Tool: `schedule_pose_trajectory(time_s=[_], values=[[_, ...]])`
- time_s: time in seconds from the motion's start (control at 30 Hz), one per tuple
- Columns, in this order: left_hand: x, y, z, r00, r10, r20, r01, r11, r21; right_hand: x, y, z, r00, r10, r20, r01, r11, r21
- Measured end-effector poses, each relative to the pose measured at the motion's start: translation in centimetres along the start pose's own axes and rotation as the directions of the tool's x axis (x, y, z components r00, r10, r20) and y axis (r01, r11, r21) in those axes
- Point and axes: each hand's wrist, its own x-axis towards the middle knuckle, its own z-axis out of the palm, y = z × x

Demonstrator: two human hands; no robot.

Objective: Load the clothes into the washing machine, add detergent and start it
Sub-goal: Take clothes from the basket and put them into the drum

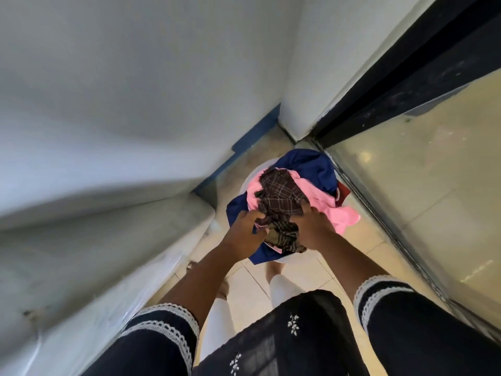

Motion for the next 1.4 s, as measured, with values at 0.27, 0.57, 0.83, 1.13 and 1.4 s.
schedule_pose_trajectory(time_s=[0.27,0.57,0.83,1.13,1.4], values=[[3.0,-2.3,0.9,0.999,-0.026,0.027,0.025,0.998,0.057,4.5,1.2,3.4,0.988,0.003,0.156,0.038,0.965,-0.259],[-4.2,-0.6,-0.5,0.998,0.063,0.03,-0.064,0.997,0.045,-2.9,-0.1,-0.8,0.898,-0.046,-0.438,0.216,0.913,0.347],[-14.6,3.0,-6.3,0.96,0.253,-0.123,-0.259,0.965,-0.033,-16.4,-5.3,-8.1,0.781,-0.049,-0.622,0.561,0.49,0.667],[-24.4,3.4,-10.9,0.808,0.47,-0.356,-0.383,0.877,0.289,-31.6,-10.5,-13.7,0.648,-0.051,-0.76,0.71,0.403,0.578],[-31.2,5.4,-14.2,0.662,0.464,-0.588,-0.531,0.844,0.069,-33.0,-12.9,-12.1,0.695,0.165,-0.7,0.561,0.485,0.671]])
